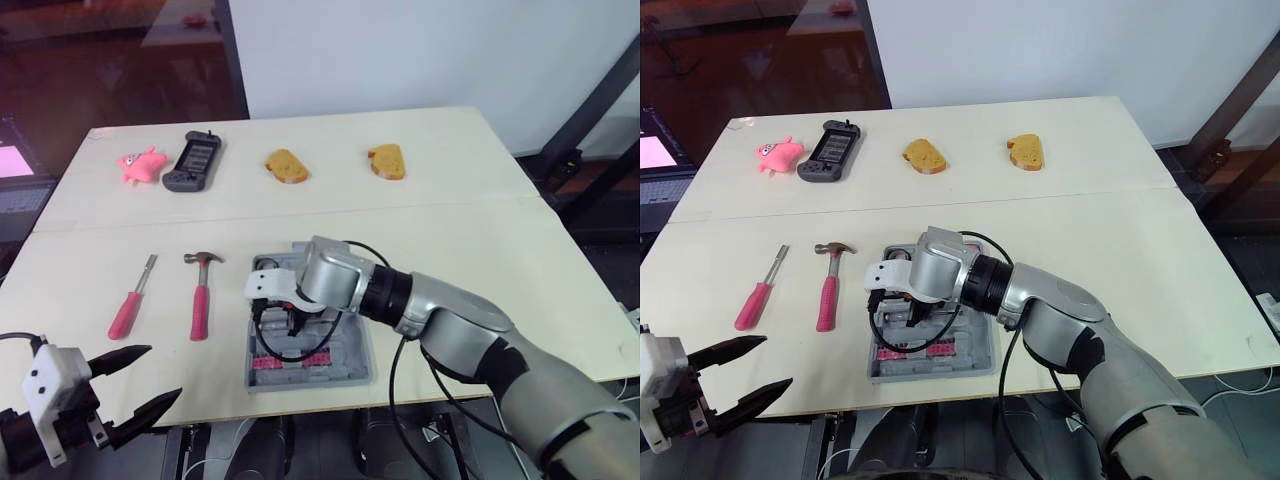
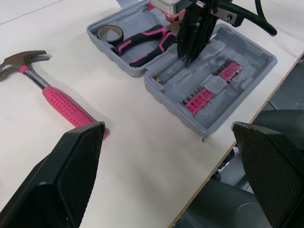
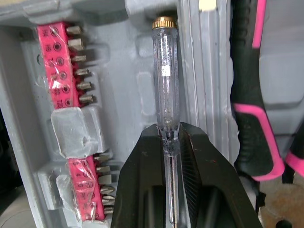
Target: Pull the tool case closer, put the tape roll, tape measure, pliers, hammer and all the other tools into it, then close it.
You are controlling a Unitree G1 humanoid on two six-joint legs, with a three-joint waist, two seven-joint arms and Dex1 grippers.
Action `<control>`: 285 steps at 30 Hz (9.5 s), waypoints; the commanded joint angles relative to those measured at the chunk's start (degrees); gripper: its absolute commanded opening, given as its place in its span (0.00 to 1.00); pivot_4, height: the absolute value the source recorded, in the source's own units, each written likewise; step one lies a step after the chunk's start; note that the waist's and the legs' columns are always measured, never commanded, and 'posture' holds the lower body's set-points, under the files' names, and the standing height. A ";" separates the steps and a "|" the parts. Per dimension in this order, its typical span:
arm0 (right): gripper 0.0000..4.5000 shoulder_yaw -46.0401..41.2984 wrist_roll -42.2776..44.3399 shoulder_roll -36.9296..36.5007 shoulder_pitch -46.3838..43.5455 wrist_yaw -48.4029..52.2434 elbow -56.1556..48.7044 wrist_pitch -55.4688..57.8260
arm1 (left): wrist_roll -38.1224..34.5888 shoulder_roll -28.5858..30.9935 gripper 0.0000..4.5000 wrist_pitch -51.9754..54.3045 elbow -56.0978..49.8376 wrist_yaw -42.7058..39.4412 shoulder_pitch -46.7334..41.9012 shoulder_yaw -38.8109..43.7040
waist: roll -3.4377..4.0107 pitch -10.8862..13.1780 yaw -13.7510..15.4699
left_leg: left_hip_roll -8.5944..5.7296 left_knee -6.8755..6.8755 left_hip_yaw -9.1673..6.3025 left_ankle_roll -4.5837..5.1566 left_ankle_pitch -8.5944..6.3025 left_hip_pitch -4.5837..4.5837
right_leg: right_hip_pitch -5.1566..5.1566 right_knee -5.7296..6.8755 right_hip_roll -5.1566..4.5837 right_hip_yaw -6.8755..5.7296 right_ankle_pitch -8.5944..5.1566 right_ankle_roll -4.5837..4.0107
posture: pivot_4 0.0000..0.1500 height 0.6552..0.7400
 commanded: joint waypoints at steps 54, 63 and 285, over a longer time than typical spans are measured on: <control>0.01 -27.15 -0.38 -8.87 27.04 -4.10 -14.25 -35.87 | -2.79 4.34 1.00 1.73 4.30 -1.96 -6.81 1.19 | -0.19 -0.12 0.37 | 0.04 0.10 0.04 -0.01 0.02 0.08 | 0.38 -0.01 0.04 0.03 0.02 -0.03 | 1.00 1.00; 0.01 -26.56 -3.47 -9.09 28.91 -3.54 -11.37 -37.82 | -2.90 4.97 1.00 1.57 4.76 -1.72 -6.99 1.62 | -0.18 -0.12 0.15 | 0.05 0.05 0.05 -0.01 0.03 0.08 | 0.41 0.00 0.05 0.03 0.03 -0.02 | 1.00 1.00; 1.00 -72.90 51.79 -64.45 44.40 -3.92 -64.05 5.19 | 30.61 -8.03 0.01 29.93 27.54 -0.42 -89.24 -82.35 | -0.35 0.29 2.82 | -0.91 0.68 -0.18 0.53 -0.11 -0.09 | 0.98 -0.05 -0.94 -0.32 -0.15 0.91 | 1.00 1.00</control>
